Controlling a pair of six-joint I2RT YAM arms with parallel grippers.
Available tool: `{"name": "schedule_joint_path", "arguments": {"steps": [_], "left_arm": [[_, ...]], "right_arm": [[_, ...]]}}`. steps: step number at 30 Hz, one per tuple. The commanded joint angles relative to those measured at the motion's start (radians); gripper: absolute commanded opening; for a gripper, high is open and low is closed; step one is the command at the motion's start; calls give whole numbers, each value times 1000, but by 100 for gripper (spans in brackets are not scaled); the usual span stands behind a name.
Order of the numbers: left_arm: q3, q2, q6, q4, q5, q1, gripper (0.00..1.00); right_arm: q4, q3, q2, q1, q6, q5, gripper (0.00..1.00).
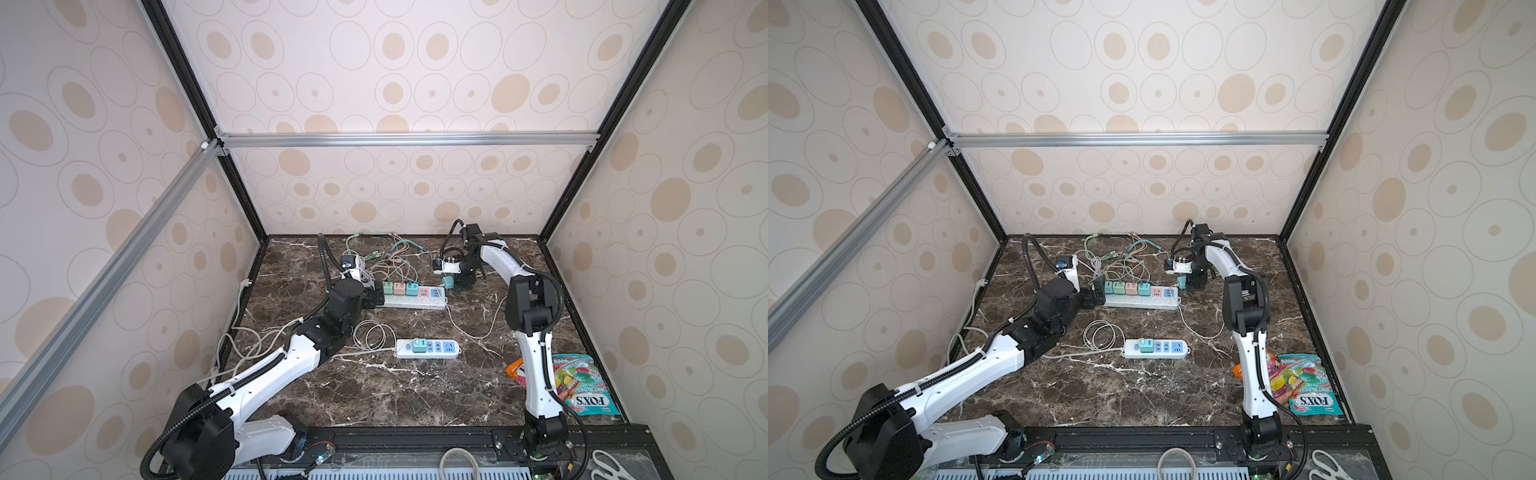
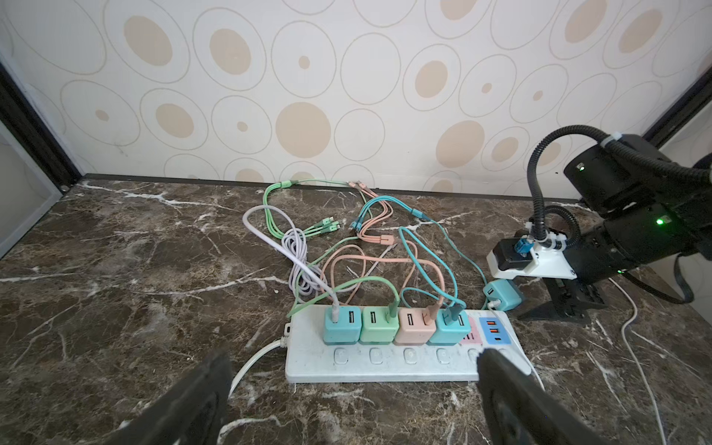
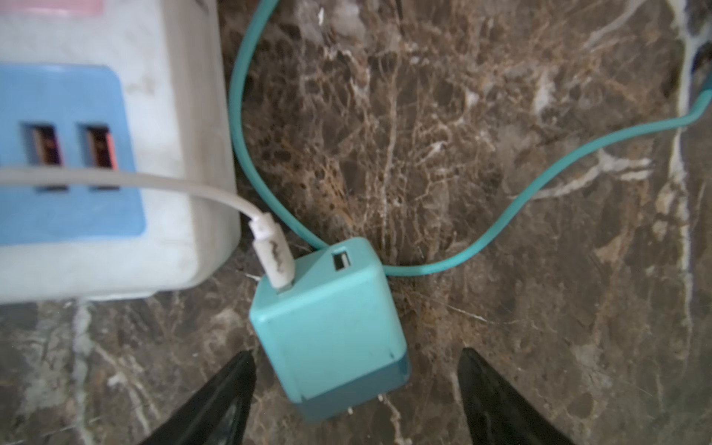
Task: Insert the plug
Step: 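Grasp the loose teal charger with white cable using the right gripper and lift it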
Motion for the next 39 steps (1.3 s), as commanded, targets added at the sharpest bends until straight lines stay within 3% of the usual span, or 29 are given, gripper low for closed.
{"name": "schedule_joint_path", "arguments": {"steps": [1,5,17,22,28,33,39], "left_arm": [[49,-14,-29,-25,-50,7,98],[69,-9,-16,-52,-47,6,99],[56,-21,0,-48,-12,6,99],[53,-16,-20,-52,-5,6,98],[38,-21,-34,-50,7,5,98],[28,-20,-34,-33,15,6,98],[44,16,15,-26,139,5,98]], "right_arm": [[-69,30,31,10,-94,-56,80],[-86,41,49,11,-97,-73,76],[-87,-47,-18,-5,-104,-43,51],[-77,-58,-30,-5,-71,-56,49],[-39,-114,-49,-2,-2,-70,53],[-16,-144,-76,-2,25,-77,42],[172,-304,-219,-4,104,-126,32]]}}
